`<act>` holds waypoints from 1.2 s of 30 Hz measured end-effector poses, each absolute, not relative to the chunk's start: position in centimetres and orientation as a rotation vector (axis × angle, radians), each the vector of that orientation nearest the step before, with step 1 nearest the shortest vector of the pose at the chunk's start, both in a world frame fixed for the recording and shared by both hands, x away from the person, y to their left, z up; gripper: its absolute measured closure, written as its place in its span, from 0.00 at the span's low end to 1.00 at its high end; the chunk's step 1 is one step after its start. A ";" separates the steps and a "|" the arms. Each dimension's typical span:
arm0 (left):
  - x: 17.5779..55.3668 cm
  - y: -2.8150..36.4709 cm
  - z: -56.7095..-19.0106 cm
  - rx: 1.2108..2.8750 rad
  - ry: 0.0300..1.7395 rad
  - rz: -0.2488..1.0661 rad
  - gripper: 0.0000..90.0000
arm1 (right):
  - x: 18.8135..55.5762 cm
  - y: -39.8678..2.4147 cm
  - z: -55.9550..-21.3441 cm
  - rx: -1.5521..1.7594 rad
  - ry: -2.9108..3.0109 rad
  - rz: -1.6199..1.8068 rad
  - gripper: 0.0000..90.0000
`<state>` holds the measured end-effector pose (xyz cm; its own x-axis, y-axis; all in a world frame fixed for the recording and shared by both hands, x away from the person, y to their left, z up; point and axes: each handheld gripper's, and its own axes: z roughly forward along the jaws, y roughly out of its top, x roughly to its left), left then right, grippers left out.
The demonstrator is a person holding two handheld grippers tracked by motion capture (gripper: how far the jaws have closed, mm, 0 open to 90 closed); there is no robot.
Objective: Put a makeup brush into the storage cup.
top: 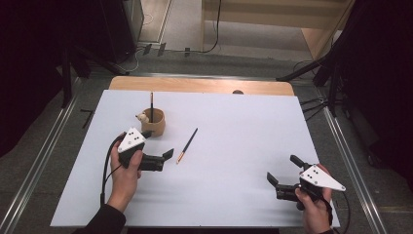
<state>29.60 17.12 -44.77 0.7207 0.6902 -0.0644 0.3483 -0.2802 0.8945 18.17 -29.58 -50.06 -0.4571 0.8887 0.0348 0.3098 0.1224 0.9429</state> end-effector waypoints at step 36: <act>34.1 11.6 -46.3 2.209 0.838 0.159 0.00 | 18.2 -29.6 -50.1 1.157 1.849 1.335 0.00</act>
<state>34.12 11.60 -46.26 0.7777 0.6130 -0.1396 0.5190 -0.5007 0.6927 18.24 -29.58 -50.13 -0.4585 0.8880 0.0345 0.3124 0.1247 0.9417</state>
